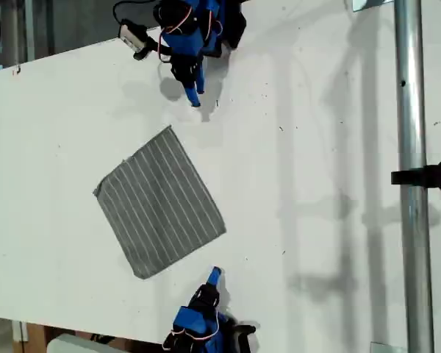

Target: Grasp corners of a towel and fold twice.

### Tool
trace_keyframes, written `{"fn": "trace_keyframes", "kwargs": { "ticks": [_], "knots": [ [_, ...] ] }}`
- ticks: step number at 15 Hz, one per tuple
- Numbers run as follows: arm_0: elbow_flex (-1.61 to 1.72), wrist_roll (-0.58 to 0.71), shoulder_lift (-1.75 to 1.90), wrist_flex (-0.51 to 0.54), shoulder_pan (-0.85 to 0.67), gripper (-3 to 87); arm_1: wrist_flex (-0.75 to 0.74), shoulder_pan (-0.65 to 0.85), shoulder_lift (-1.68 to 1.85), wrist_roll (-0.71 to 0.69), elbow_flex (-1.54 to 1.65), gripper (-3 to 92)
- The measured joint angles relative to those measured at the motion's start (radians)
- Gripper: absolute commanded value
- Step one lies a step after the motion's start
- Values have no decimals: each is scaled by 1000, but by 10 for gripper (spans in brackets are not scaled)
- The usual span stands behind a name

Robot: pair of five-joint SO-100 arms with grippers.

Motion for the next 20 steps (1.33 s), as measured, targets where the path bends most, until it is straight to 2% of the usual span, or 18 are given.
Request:
{"fn": "trace_keyframes", "kwargs": {
  "ticks": [1, 2, 3, 4, 5, 18, 20],
  "knots": [
    [0, -11, 0, 0, -6, -8, -2, 6, 3, -9, 0, -2],
    [2, -126, 0, 0, -89, -8, -21, 103, 3, -106, 0, -2],
    [2, -295, 0, 0, -166, -9, -25, 170, 3, -183, 0, -2],
    [5, -377, 0, 0, -187, -9, -25, 175, 3, -201, 0, -2],
    [5, -400, 2, 0, -187, -9, -25, 183, 3, -207, 0, -2],
    [5, -422, 2, 0, -186, -28, -25, 195, 3, -209, 0, -2],
    [5, -456, 2, 0, -184, -29, -25, 186, 3, -209, -2, -3]
  ]
}}
